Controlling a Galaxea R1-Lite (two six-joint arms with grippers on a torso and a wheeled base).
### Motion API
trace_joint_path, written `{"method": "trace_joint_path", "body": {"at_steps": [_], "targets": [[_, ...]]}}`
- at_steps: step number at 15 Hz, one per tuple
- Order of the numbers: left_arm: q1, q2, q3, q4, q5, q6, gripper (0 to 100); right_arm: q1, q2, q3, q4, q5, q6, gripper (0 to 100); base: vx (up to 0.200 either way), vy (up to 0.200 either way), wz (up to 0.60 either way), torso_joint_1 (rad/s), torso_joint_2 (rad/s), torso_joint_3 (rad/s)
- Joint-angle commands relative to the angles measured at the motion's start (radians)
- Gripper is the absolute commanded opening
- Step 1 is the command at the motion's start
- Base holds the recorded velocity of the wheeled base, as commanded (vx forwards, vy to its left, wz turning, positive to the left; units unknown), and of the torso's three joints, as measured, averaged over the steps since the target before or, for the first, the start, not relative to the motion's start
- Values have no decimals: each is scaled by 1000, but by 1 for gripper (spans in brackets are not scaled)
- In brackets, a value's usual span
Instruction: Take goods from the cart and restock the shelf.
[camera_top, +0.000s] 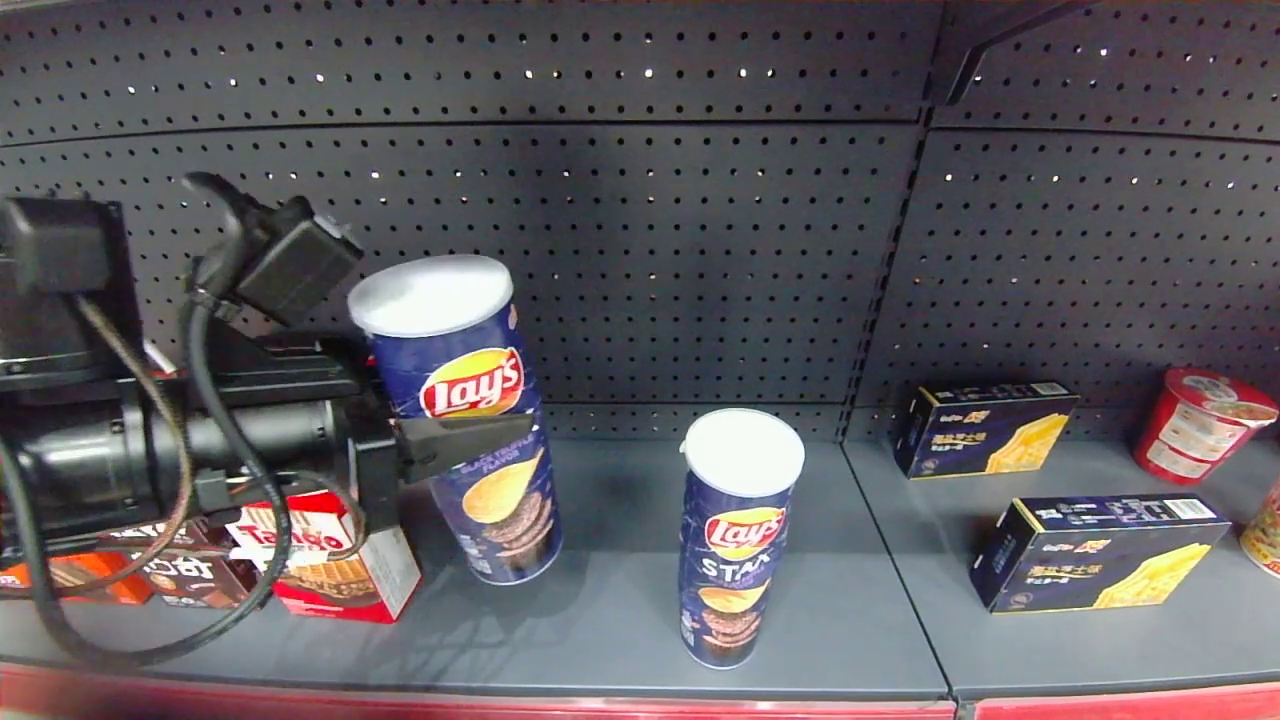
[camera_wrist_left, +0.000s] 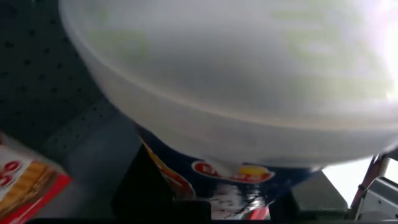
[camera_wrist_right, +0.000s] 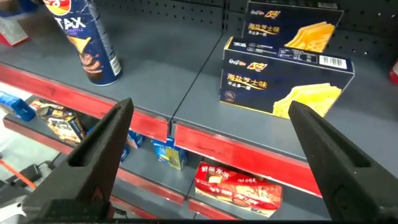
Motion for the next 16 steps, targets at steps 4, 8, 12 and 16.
{"method": "trace_joint_path", "body": {"at_steps": [4,8,12,16], "targets": [[-26,246,-127,-23,-25,9,0,-6,-9,7,2,1,-1,100,0,0,0,0,0,0],[-23,491,-361,-137,-162,6,0,-4,-14,8,0,2,1,100,0,0,0,0,0,0],[-43,614,-501,-138,-165,8,0,-4,-17,5,0,2,1,100,0,0,0,0,0,0],[-43,665,-555,-141,-226,9,0,-4,-17,8,0,2,1,100,0,0,0,0,0,0]]}}
